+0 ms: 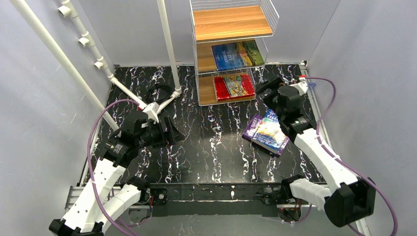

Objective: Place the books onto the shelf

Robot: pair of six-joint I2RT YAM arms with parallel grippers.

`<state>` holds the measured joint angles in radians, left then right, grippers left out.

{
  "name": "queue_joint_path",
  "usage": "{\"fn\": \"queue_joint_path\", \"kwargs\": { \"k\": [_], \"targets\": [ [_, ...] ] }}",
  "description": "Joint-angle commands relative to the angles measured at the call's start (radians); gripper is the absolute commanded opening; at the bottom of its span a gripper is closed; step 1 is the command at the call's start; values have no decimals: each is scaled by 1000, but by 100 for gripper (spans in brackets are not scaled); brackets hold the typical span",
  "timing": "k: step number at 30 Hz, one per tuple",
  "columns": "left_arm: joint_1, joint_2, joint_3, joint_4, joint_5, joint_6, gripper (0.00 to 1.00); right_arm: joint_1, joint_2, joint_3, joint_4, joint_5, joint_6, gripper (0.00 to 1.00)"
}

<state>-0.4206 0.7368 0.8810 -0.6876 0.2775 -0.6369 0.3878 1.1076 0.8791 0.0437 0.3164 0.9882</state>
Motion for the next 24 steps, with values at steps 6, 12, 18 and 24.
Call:
{"fn": "queue_joint_path", "kwargs": {
  "k": [6,12,18,24],
  "targets": [
    [5,55,-57,95,102,-1,76,-225,-126,12,-608,150,-362,99],
    [3,60,-88,127,116,-5,76,-610,-55,-138,-551,-381,-392,99],
    [2,51,-118,139,113,-10,76,-635,-79,-262,-470,-507,-373,98],
    [2,54,-113,145,111,-13,76,-635,-71,-315,-381,-564,-378,76]
  ]
}}
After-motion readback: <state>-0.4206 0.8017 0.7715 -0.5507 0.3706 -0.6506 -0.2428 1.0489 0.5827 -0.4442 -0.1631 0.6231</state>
